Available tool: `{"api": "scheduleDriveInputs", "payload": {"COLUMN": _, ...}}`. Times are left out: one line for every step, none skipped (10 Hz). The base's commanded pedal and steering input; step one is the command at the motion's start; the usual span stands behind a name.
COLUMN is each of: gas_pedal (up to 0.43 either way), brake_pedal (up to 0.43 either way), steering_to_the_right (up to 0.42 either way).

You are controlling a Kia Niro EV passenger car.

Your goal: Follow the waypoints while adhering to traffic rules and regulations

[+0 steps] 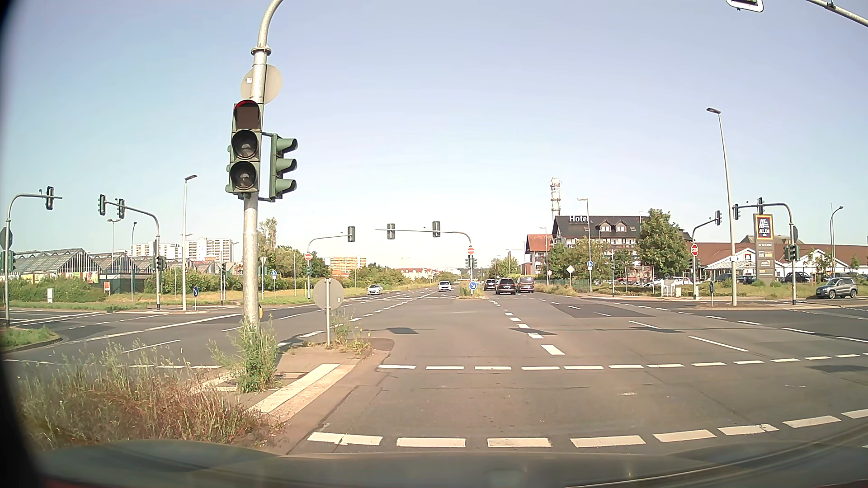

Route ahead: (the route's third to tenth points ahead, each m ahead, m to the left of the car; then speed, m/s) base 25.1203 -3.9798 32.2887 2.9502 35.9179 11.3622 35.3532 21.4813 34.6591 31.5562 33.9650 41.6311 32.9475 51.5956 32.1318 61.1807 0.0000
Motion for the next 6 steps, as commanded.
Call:
{"api": "scheduleDriveInputs", "payload": {"gas_pedal": 0.000, "brake_pedal": 0.299, "steering_to_the_right": -0.002}}
{"api": "scheduleDriveInputs", "payload": {"gas_pedal": 0.000, "brake_pedal": 0.299, "steering_to_the_right": -0.001}}
{"api": "scheduleDriveInputs", "payload": {"gas_pedal": 0.000, "brake_pedal": 0.299, "steering_to_the_right": -0.002}}
{"api": "scheduleDriveInputs", "payload": {"gas_pedal": 0.000, "brake_pedal": 0.299, "steering_to_the_right": -0.001}}
{"api": "scheduleDriveInputs", "payload": {"gas_pedal": 0.000, "brake_pedal": 0.293, "steering_to_the_right": -0.001}}
{"api": "scheduleDriveInputs", "payload": {"gas_pedal": 0.000, "brake_pedal": 0.293, "steering_to_the_right": -0.001}}
